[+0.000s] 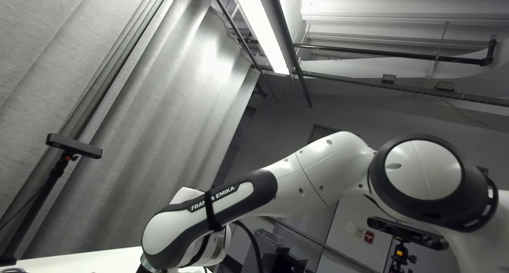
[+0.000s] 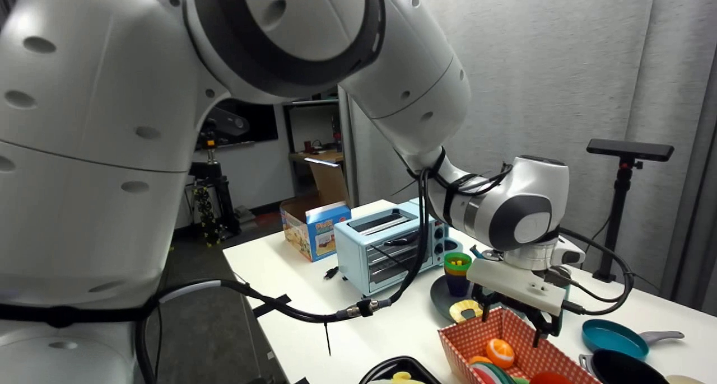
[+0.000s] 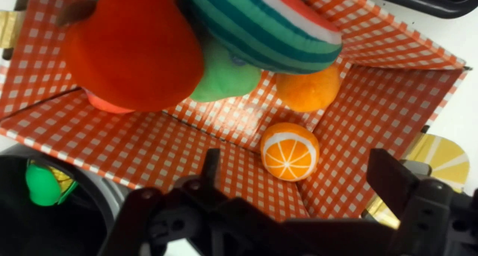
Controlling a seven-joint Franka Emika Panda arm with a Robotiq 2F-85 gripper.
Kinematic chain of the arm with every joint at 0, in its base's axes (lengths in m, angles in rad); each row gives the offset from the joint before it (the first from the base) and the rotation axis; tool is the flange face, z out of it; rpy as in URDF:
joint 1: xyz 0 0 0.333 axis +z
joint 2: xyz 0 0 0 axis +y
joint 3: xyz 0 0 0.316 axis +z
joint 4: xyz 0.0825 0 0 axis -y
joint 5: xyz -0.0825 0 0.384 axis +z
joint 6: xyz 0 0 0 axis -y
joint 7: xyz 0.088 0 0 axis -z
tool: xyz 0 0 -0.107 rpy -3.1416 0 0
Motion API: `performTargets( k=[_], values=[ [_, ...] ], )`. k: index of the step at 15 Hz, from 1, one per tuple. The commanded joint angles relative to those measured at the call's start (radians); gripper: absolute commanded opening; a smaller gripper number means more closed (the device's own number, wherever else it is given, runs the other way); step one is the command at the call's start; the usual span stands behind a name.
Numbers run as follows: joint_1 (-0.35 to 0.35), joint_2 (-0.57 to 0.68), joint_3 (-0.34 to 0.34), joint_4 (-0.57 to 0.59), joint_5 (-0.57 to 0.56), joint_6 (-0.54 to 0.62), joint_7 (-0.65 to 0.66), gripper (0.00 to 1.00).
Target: Take the banana, orange, purple and lemon plush toys out of the box and put them on the tray
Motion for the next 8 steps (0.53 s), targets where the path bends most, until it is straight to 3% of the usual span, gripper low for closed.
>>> performTargets(
  k=[1,8],
  values=[
    [-0.036,0.073,0.017,0.072,0.025,0.042,-0.013,1.00],
    [-0.082,0.145,0.059,0.128,0.112,0.049,-0.001,1.00]
  ],
)
